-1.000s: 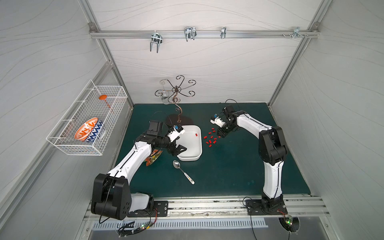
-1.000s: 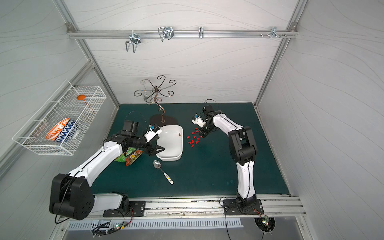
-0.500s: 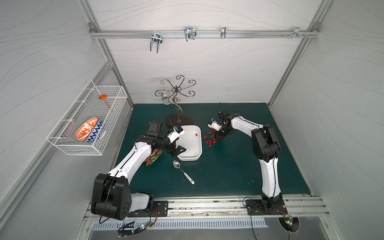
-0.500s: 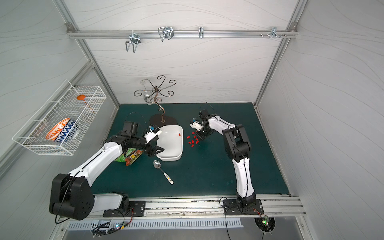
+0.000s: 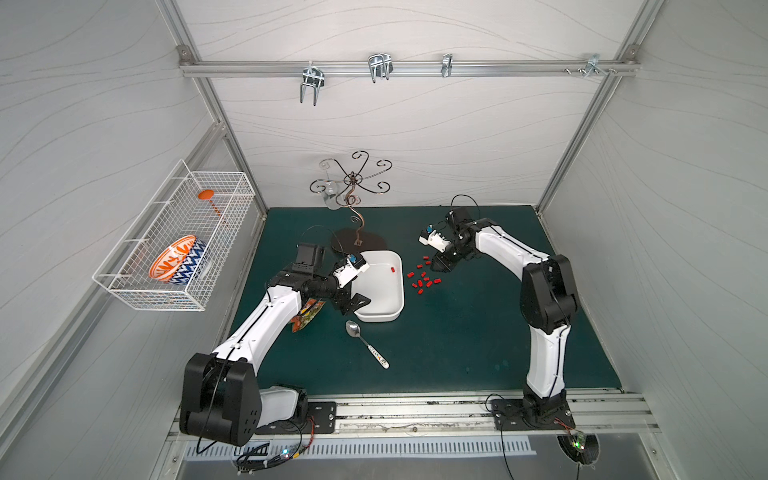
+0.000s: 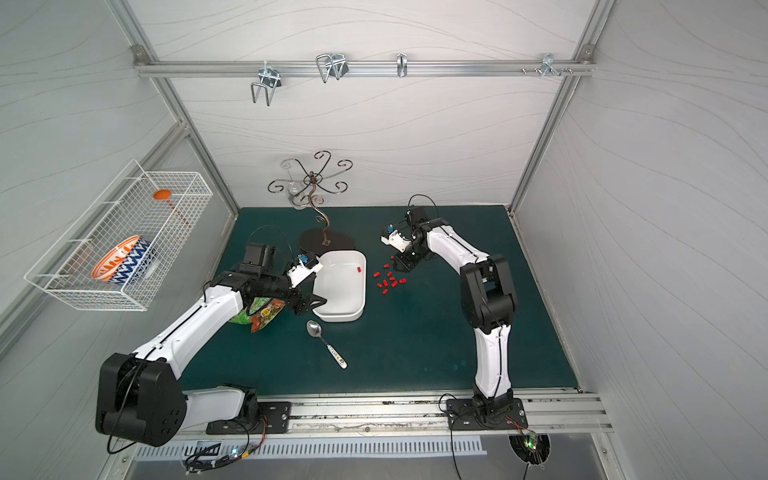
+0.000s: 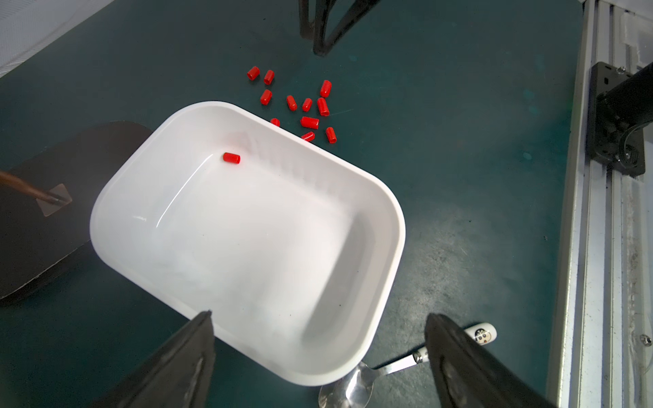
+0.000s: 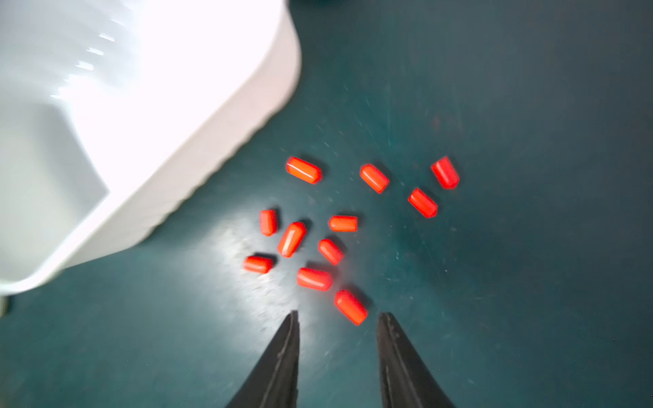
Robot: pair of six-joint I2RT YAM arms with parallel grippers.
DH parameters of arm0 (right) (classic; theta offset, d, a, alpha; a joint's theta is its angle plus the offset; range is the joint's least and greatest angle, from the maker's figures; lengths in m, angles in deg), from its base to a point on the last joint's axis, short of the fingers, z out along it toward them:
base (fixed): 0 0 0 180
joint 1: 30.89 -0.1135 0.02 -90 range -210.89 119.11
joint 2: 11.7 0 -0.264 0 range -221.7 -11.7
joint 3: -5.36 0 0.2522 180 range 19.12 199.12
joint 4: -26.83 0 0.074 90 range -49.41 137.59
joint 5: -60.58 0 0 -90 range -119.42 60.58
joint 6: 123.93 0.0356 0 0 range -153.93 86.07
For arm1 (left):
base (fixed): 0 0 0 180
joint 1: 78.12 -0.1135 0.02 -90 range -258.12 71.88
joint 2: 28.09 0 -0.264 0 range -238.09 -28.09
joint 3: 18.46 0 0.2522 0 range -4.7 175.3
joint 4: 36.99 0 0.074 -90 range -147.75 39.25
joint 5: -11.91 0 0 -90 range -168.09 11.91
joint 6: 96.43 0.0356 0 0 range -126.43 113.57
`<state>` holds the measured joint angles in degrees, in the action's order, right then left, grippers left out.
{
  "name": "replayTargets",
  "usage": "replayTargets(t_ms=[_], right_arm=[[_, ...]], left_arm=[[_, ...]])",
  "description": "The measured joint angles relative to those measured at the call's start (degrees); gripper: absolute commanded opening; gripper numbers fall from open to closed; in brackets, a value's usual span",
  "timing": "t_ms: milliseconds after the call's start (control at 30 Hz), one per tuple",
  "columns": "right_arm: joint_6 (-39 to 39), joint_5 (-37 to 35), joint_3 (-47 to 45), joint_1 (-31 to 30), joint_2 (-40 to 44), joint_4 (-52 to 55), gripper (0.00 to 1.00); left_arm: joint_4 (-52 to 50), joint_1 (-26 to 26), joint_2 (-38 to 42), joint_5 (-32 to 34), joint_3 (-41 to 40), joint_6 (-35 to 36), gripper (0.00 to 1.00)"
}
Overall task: Take the screw protection sleeves out of the storage box
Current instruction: Place the screw protection sleeve at the center of the board, then adjust the storage box at the center of the board.
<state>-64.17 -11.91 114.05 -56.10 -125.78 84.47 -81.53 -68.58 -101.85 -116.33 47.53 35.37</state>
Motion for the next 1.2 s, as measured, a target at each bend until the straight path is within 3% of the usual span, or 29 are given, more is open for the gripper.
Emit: replayTargets(t_ms=[200, 333, 500, 933, 1200], right_arm=[[-3.63, 0.26, 0.81, -7.76, 4.85, -0.55, 0.45], [-1.51, -2.67, 3.78, -15.67, 2.03, -1.49, 0.45], [3.02, -8.83, 8.33, -21.29, -4.17, -3.63, 0.44], [14.36, -22.12, 11.39, -23.26, -12.79, -6.01, 0.39], [15.91, -22.14, 10.12, -23.41, -12.72, -8.26, 0.4]], left_arm=[[-2.89, -0.96, 0.02, 0.33, 0.0, 2.01, 0.96], [-5.01, -5.86, 0.13, -1.86, 0.02, 2.43, 0.95], [-5.4, -12.02, 1.7, -4.07, 0.02, 2.54, 0.95], [-6.71, -12.61, 1.9, -4.2, 0.02, 5.88, 0.94], [-12.79, -12.59, -4.22, 1.49, 2.25, 9.51, 0.92]])
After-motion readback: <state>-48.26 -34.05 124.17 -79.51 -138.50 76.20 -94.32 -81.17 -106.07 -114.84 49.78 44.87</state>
